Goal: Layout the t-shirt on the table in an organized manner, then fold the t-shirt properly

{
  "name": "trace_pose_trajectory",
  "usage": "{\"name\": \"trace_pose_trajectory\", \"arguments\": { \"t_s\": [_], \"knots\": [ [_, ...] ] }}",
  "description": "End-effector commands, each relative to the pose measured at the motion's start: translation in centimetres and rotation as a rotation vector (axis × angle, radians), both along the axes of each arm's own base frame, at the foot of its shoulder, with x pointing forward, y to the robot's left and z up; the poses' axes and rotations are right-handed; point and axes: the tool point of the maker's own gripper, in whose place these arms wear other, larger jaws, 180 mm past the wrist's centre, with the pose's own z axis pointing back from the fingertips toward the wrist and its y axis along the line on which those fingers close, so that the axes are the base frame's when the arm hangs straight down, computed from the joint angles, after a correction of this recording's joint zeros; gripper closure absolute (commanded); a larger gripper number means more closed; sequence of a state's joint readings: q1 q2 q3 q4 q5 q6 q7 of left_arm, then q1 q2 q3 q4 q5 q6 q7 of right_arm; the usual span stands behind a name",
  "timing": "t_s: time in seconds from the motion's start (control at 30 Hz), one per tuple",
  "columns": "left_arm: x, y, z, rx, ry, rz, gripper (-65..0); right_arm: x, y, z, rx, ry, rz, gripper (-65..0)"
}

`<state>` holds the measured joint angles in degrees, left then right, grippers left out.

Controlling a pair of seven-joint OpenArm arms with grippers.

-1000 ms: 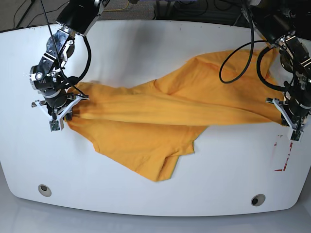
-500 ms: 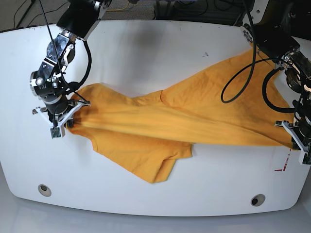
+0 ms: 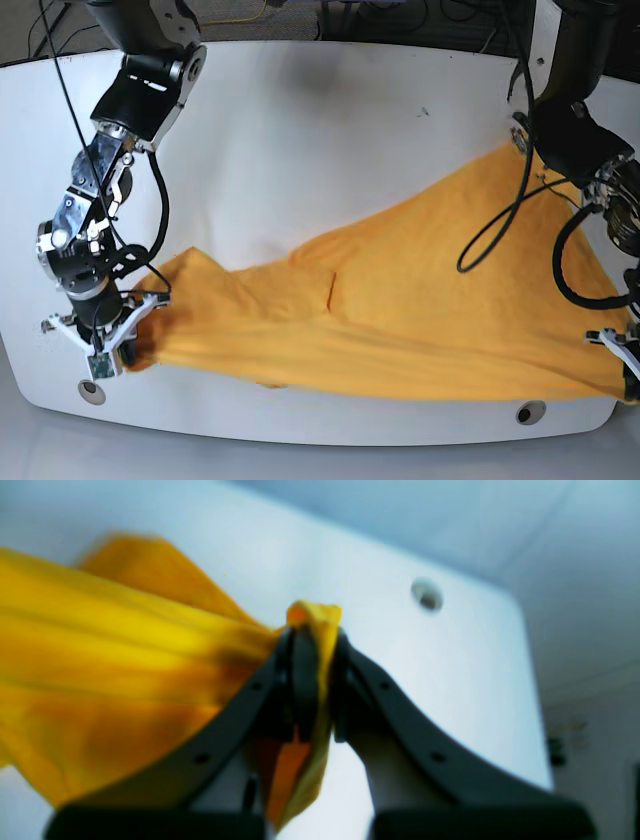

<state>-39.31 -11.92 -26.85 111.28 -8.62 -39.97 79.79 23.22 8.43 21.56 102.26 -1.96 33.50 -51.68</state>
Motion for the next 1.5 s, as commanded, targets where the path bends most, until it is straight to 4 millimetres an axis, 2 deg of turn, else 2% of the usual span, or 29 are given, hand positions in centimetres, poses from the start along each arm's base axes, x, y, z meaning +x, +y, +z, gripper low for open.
{"name": "trace_pose_trajectory", "arguments": {
  "t_s": [0.0,0.03,0.07,0.1,0.27,0.43,0.53,0.63,0.67,0.77,0.83,0.93,1.13,1.17,1.2,1.33,1.37,1.4,1.47],
  "knots": [
    [0.1,0.6,4.9,0.020,-0.116,0.018,-0.4,1.4,-0.4,4.2,-0.037,-0.093,0.007,-1.4],
    [0.1,0.5,7.0,0.019,-0.167,0.018,-0.4,1.9,-0.5,5.5,-0.058,-0.107,0.010,-1.4],
    [0.1,0.5,7.6,0.019,-0.183,0.018,-0.6,2.1,-0.6,6.1,-0.065,-0.114,0.011,-1.4],
    [0.1,0.5,9.6,0.018,-0.230,0.017,-0.6,2.7,-0.7,7.5,-0.078,-0.130,0.010,-1.4],
    [0.2,-0.4,15.0,0.047,-0.337,-0.006,-0.6,4.3,-1.0,12.3,-0.100,-0.199,0.007,-1.4],
    [0.0,-1.3,19.4,0.064,-0.419,-0.034,-0.7,5.8,-1.3,17.7,-0.150,-0.265,0.012,-1.4],
    [0.2,-1.5,21.3,0.057,-0.446,-0.048,-0.7,6.2,-1.2,20.9,-0.180,-0.313,0.018,-1.4],
    [0.6,-1.4,22.4,0.037,-0.449,-0.062,-0.7,6.6,-0.9,23.0,-0.198,-0.342,0.028,-1.4],
    [0.9,-1.3,22.9,0.025,-0.449,-0.067,-0.7,6.7,-0.6,24.3,-0.205,-0.360,0.033,-1.4],
    [1.3,-1.3,23.3,0.010,-0.443,-0.077,-0.7,6.8,-0.6,25.8,-0.214,-0.383,0.032,-1.4],
    [1.6,-1.2,23.1,0.006,-0.432,-0.079,-0.7,6.8,-0.6,26.1,-0.218,-0.386,0.031,-1.4],
    [1.8,-1.3,22.1,0.008,-0.413,-0.079,-0.7,6.6,-1.1,25.6,-0.231,-0.370,0.021,-1.4],
    [2.5,-1.3,17.7,0.019,-0.329,-0.069,-0.7,5.9,-1.4,20.7,-0.289,-0.256,0.030,-1.4],
    [2.8,-1.3,15.9,0.017,-0.291,-0.069,-0.7,5.6,-1.3,18.7,-0.303,-0.220,0.041,-1.4],
    [2.9,-1.3,15.3,0.018,-0.278,-0.068,-0.7,5.5,-1.2,18.0,-0.306,-0.208,0.045,-1.4],
    [2.4,-1.0,10.5,0.030,-0.194,-0.048,-0.6,3.7,-0.6,12.2,-0.331,-0.112,0.074,-1.4],
    [2.2,-0.9,9.9,0.030,-0.187,-0.045,-0.6,3.4,-0.6,11.4,-0.332,-0.100,0.075,-1.4],
    [1.8,-0.8,8.0,0.031,-0.153,-0.035,-0.6,2.4,-0.8,9.2,-0.321,-0.063,0.074,-1.4],
    [1.2,-0.5,5.5,0.033,-0.107,-0.023,-0.6,1.0,-1.1,6.7,-0.306,-0.022,0.067,-1.4]
  ]
}}
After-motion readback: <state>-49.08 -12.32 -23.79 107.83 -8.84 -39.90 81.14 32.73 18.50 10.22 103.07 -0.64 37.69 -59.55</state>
